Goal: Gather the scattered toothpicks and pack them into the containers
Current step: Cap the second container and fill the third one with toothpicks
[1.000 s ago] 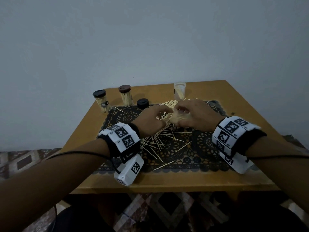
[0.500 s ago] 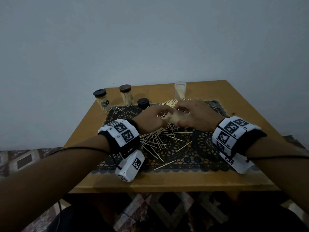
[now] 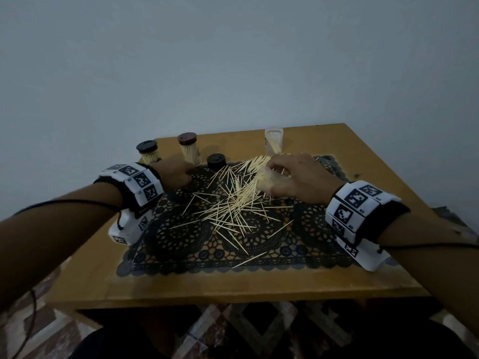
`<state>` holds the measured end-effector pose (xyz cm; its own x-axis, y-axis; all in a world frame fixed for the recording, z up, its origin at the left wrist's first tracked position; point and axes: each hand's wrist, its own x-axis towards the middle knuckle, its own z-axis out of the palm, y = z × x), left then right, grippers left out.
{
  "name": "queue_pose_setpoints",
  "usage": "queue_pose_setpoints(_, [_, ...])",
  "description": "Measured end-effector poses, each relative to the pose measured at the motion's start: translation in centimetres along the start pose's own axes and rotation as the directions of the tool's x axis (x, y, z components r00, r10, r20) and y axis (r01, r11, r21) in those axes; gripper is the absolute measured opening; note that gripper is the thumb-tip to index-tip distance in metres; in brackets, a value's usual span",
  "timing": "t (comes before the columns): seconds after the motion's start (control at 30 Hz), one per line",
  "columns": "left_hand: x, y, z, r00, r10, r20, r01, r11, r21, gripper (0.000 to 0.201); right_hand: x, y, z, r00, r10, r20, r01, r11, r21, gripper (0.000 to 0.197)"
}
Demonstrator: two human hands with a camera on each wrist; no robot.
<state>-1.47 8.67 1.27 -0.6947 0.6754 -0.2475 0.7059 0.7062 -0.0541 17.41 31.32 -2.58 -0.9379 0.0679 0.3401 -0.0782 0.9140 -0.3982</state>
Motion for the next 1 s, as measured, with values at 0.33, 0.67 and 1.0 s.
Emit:
queue_pose_setpoints(0.33, [1.1,-1.6,2.2,0.992,-0.074,0.098,0.075,0.997,0.001,0.041,0.0,0.0,0.2,1.0,0.015,0.008,-0.015,1.0,-0.014,0.045])
queue_pose_setpoints(0.67, [-3.1,3.6,1.3,0.966,0.257,0.041,-0.241,0.942,-0.232,0.039,-0.1,-0.5,-0.3,0.998,0.045,-0.033,-0.046,0.999,-0.017,0.043])
queue_pose_setpoints(1.0, [0.6,7.2,1.6,0.967,0.245,0.065,-0.231,0.958,-0.171,0.031,0.1,0.1,-0.7,0.968,0.148,-0.203,-0.166,0.983,-0.073,0.04])
